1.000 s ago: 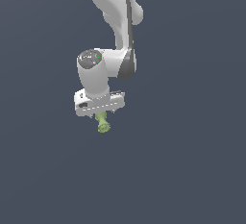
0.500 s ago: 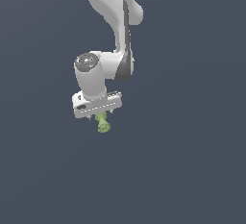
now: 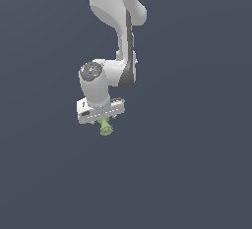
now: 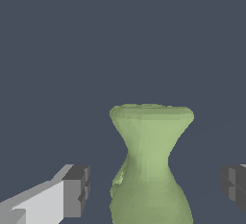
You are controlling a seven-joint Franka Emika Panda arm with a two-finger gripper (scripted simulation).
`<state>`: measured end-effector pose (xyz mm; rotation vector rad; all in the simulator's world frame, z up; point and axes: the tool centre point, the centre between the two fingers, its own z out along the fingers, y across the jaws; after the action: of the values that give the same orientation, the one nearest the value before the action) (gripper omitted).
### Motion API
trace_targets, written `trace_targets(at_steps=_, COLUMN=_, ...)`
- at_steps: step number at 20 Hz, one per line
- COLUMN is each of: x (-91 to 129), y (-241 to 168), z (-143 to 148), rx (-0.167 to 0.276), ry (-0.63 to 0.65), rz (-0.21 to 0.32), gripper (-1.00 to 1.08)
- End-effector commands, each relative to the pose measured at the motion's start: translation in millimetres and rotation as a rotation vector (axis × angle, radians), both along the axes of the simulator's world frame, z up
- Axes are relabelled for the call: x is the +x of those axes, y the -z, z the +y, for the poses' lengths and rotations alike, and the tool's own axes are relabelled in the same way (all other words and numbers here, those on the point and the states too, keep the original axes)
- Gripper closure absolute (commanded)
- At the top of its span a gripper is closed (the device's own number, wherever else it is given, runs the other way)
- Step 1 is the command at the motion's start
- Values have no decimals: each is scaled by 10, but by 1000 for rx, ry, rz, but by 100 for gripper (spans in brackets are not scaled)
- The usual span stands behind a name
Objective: Pick up the object and move it to a goal position.
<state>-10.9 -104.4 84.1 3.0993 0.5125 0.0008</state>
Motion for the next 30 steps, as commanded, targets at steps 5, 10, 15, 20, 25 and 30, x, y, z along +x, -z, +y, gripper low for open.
trace_targets(at_steps=5, x=0, y=223, z=-1, rx=0, ry=-2, rz=0, gripper=-92)
trace_targets(at_steps=10, x=5, y=230, z=-3, rx=0, ry=-2, rz=0, gripper=108)
trace_targets(at_steps=15, x=5, y=230, z=-3, rx=0, ry=-2, rz=0, gripper=108)
trace_targets(at_steps=20, x=1, y=225, z=11, rx=0, ry=-2, rz=0, gripper=108)
trace_targets(at_steps=25, x=-52, y=193, z=123, rx=0, ry=-2, rz=0, gripper=108)
trace_targets(at_steps=30, x=-171, y=120, z=377, rx=0, ry=-2, rz=0, gripper=108)
